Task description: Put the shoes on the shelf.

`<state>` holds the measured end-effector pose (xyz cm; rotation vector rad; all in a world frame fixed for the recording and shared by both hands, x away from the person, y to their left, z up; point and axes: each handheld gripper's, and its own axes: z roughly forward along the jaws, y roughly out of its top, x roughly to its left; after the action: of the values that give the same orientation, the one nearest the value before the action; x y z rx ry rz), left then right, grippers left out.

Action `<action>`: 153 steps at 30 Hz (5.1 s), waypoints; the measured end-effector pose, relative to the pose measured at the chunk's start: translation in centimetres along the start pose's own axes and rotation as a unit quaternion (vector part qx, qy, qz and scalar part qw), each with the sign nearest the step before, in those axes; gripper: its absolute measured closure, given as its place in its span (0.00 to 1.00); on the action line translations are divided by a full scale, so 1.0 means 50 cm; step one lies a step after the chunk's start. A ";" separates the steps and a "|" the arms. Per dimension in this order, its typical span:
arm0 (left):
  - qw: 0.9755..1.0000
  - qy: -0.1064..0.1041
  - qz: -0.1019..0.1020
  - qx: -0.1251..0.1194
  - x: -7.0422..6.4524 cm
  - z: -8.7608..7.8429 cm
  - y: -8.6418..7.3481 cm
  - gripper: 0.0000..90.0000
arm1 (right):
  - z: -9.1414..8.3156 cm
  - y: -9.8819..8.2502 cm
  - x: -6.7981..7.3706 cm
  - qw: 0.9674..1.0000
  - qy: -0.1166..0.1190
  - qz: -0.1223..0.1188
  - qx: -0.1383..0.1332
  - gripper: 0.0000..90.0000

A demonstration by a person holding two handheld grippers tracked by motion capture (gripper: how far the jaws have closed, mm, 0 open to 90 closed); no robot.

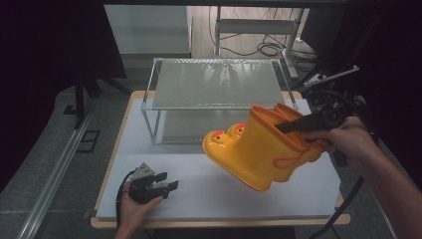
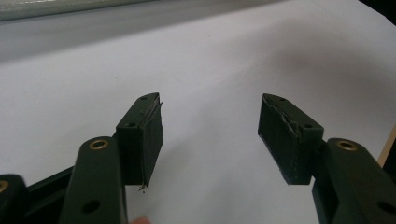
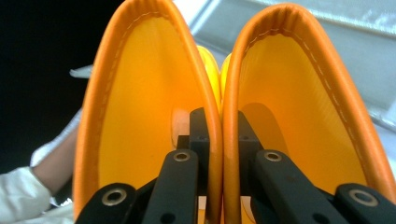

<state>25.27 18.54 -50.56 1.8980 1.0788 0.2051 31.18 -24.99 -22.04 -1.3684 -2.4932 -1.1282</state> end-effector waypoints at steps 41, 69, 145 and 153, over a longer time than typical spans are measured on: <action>1.000 -0.005 -0.002 0.000 0.005 -0.002 0.000 0.44 | -0.023 0.231 -0.085 0.991 -0.006 0.055 -0.125 0.92; 1.000 -0.007 -0.001 -0.001 0.009 -0.003 -0.001 0.44 | 0.106 0.381 -0.152 0.984 -0.073 0.114 -0.119 0.91; 1.000 0.000 -0.003 -0.001 0.009 -0.006 -0.001 0.44 | 0.165 0.107 -0.295 0.987 -0.076 0.071 -0.119 0.95; 1.000 0.002 -0.003 -0.001 0.010 -0.006 -0.001 0.44 | 0.202 0.112 -0.299 0.988 -0.077 0.063 -0.119 0.96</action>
<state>25.37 19.13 -50.57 1.8929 1.0870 0.2056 47.01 -27.15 -32.10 -1.7099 -2.3906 -1.3783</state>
